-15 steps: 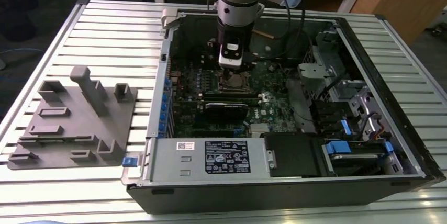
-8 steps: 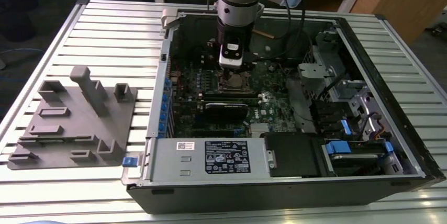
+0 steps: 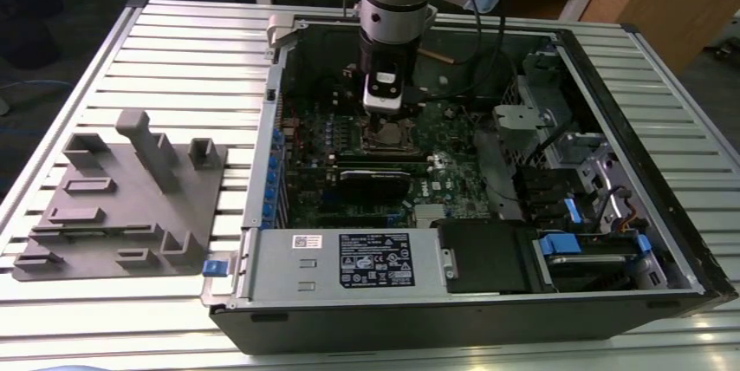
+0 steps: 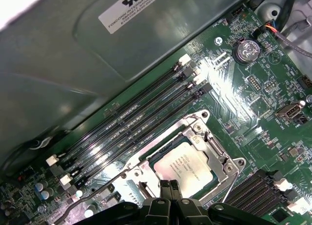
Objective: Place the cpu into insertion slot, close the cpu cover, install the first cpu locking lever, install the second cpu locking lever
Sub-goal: 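Close the cpu cover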
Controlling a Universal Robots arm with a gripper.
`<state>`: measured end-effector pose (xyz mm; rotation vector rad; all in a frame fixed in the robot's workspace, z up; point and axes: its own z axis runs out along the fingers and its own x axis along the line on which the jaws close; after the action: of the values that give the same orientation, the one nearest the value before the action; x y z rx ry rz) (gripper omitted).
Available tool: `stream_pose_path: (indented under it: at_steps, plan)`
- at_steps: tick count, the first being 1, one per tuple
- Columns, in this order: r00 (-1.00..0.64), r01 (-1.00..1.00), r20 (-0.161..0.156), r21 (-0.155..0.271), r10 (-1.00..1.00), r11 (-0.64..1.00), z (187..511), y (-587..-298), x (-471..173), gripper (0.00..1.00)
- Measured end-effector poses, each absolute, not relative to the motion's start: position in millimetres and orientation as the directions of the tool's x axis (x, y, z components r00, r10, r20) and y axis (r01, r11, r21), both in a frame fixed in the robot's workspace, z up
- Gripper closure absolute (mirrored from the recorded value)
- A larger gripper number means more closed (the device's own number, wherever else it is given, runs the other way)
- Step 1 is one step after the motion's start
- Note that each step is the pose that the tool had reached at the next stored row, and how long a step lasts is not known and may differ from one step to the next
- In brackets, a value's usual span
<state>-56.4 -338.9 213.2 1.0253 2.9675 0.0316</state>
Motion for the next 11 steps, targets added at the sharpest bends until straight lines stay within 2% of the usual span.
stream_pose_path:
  at_steps: [11]
  plan:
    - [-0.853, 0.522, 0.005, 0.02, 0.522, 0.853, 213.0, -338.9, -56.3, 0.89]
